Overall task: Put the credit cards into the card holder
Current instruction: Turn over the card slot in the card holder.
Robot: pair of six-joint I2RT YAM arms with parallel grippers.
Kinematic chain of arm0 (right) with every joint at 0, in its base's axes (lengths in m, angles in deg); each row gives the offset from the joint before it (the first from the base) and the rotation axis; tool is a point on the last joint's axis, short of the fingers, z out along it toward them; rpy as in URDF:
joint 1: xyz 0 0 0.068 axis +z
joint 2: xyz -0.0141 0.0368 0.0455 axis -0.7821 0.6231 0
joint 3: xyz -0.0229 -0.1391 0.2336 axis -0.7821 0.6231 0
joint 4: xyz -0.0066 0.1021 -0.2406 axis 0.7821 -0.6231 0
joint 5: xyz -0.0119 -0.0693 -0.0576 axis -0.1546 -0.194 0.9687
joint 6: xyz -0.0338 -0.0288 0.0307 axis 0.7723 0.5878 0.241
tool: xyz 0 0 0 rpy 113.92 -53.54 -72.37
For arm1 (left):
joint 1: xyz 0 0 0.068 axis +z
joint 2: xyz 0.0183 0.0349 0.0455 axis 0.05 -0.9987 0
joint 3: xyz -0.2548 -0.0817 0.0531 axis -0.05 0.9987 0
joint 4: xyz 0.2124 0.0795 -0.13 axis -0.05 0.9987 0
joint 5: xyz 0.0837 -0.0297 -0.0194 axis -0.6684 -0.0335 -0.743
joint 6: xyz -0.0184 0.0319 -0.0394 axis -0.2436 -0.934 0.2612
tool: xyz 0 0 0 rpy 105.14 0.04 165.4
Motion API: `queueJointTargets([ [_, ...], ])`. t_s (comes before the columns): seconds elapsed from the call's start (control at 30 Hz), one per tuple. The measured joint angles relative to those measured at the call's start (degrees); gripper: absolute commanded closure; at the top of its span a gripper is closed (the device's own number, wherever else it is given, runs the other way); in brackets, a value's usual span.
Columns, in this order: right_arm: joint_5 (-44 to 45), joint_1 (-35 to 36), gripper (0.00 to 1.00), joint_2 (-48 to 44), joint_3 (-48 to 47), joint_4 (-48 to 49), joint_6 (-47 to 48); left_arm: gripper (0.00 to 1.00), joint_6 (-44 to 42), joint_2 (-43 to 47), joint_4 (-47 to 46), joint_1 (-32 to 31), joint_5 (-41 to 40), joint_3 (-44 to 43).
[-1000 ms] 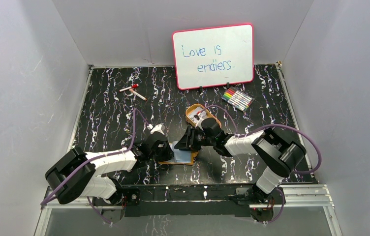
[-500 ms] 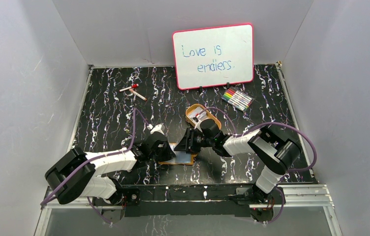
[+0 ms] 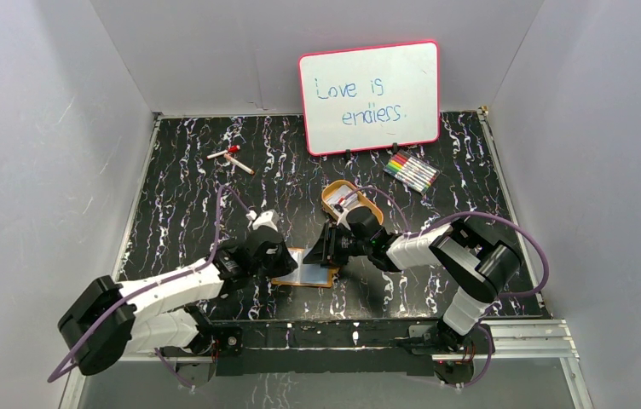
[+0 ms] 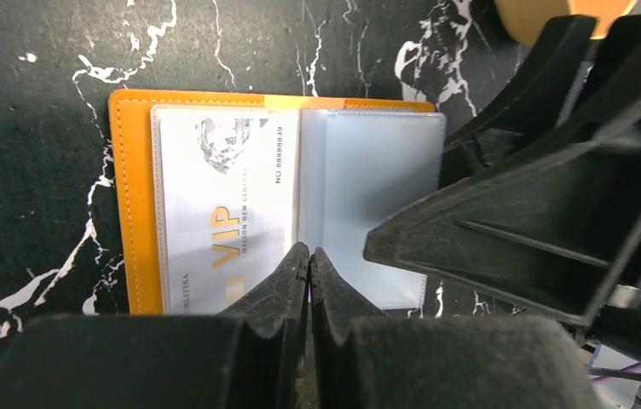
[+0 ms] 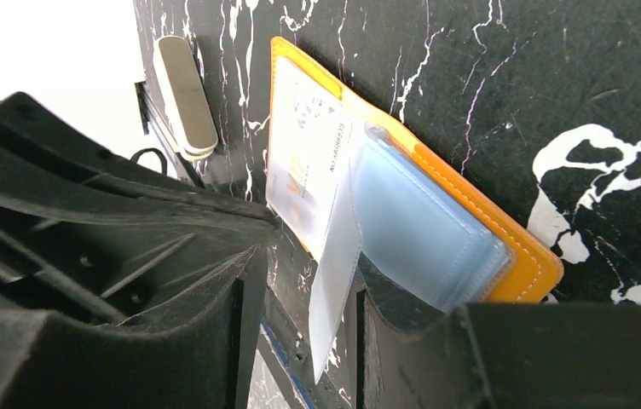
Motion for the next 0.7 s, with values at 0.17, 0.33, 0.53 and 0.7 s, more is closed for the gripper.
queueJointTargets([
  [0.17, -0.3, 0.0, 0.53, 0.0, -0.2, -0.4, 0.3, 0.97, -0.7, 4.5, 4.4, 0.0, -1.2, -1.5],
  [0.33, -1.1, 0.5, 0.51, 0.2, -3.2, -1.7, 1.2, 0.97, -0.7, 10.3, 9.6, 0.0, -3.6, -1.7],
  [0.53, -1.9, 2.1, 0.51, 3.6, -8.2, -1.9, 1.9, 0.97, -0.2, 17.0, 14.7, 0.0, -7.9, -1.8],
  [0.7, -2.4, 3.4, 0.53, 8.3, -11.9, -3.5, 2.3, 0.98, 0.6, 20.1, 18.4, 0.0, -11.1, -1.9],
])
